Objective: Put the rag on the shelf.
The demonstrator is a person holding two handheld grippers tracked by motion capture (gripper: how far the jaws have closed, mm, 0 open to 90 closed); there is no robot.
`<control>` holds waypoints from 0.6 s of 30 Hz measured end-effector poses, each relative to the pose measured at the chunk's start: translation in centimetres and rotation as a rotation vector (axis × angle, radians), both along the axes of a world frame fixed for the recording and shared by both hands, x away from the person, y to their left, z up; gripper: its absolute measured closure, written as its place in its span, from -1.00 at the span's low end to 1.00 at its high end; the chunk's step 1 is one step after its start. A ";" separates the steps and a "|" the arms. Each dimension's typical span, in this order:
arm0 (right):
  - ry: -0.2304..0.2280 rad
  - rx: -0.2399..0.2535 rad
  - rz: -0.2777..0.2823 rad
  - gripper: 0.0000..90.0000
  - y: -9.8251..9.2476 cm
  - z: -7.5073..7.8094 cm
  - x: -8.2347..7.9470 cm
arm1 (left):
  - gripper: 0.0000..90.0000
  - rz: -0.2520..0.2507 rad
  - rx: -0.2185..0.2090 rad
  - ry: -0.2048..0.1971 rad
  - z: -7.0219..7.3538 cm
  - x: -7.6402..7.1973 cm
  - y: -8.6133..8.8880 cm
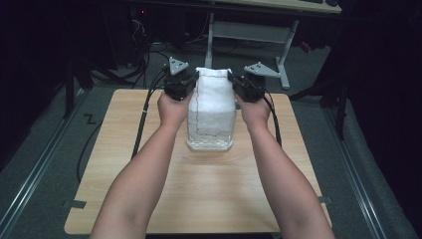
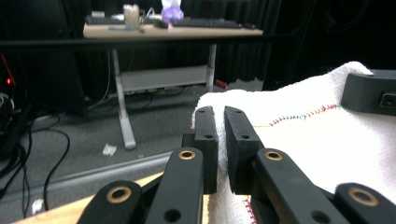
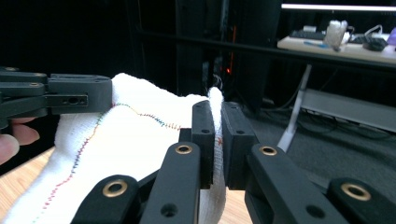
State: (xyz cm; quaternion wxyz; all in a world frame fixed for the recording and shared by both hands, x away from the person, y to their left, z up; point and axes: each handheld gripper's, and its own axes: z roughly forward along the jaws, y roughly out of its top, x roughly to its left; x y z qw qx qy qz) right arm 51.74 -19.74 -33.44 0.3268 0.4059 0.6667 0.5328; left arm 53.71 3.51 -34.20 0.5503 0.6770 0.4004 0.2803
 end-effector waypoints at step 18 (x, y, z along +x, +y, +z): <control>0.133 -0.063 0.000 0.90 0.7 -3.4 2.3 | 0.87 -0.015 0.036 0.168 -3.6 1.3 0.4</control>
